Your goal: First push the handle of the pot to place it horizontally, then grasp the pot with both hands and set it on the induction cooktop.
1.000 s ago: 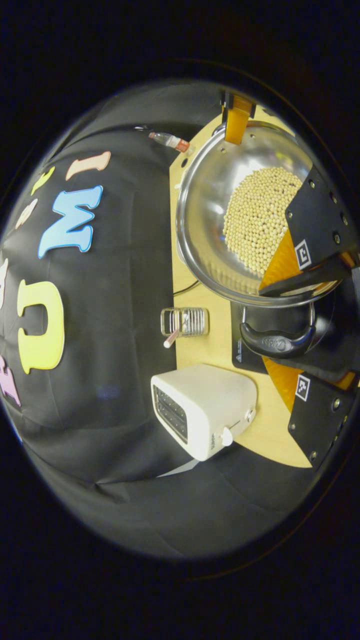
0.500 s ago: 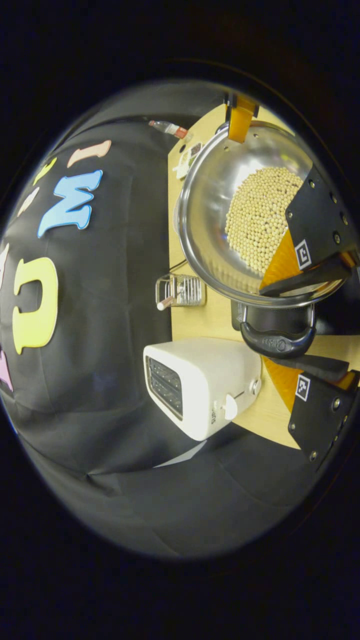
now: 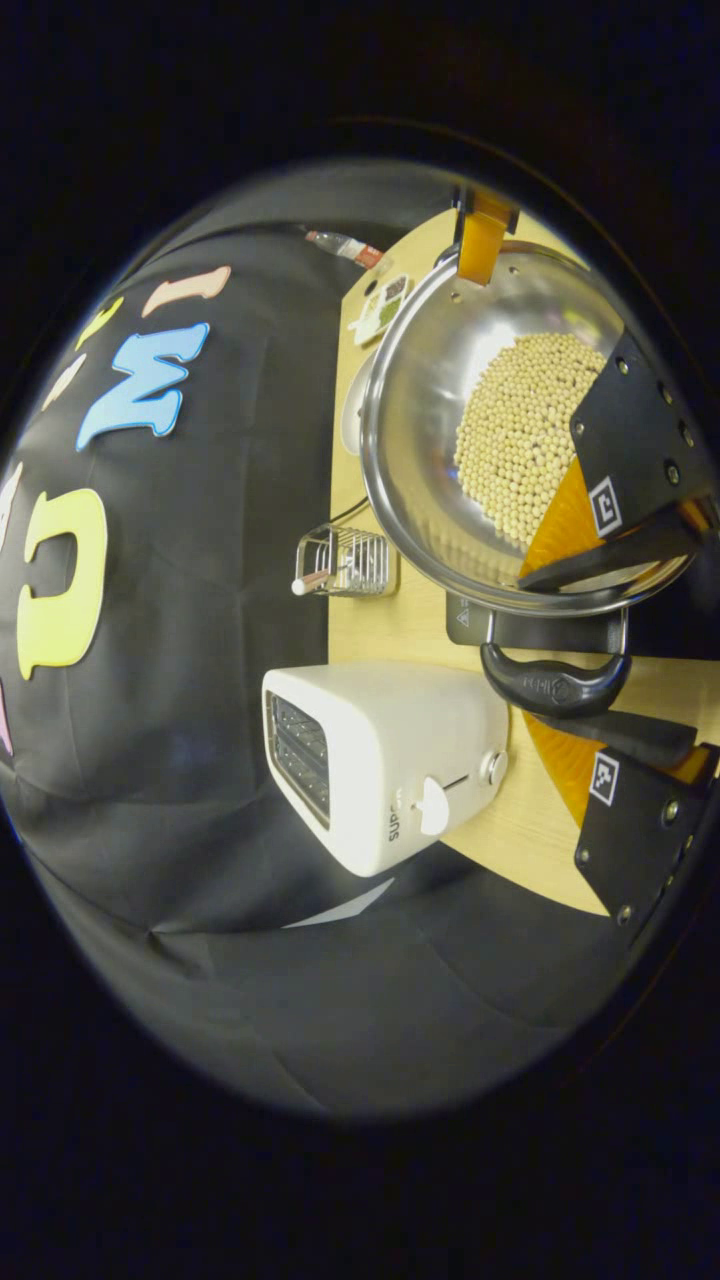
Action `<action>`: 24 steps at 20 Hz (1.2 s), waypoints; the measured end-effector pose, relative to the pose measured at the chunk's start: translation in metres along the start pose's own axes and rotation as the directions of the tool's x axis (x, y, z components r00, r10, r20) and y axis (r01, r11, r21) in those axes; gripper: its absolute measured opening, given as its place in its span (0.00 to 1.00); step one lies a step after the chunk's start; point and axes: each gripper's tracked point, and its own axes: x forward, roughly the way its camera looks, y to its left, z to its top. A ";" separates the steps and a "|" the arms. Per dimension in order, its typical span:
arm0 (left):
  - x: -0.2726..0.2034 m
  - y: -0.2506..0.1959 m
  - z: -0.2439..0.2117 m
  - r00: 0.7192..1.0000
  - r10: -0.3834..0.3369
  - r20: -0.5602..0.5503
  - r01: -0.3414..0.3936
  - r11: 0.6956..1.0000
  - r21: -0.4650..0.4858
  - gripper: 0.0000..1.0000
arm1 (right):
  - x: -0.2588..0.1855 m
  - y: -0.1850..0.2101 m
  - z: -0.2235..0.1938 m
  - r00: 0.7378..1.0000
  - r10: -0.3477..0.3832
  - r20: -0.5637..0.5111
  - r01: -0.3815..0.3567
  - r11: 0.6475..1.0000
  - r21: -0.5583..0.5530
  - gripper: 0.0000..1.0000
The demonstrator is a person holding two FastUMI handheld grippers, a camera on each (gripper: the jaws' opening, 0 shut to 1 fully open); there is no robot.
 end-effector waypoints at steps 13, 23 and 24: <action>-0.109 -0.053 0.093 0.920 0.092 0.381 -0.097 0.995 -0.006 0.89 | -0.099 -0.063 0.078 0.954 -0.018 0.300 0.039 0.997 -0.063 0.98; -0.235 -0.178 0.139 0.825 0.039 0.563 -0.024 0.999 -0.034 0.89 | -0.224 -0.140 0.125 0.841 0.026 0.540 0.083 0.981 -0.176 0.98; -0.249 -0.189 0.141 0.815 0.039 0.578 -0.023 0.999 -0.034 0.89 | -0.234 -0.145 0.125 0.831 0.035 0.555 0.084 0.979 -0.188 0.98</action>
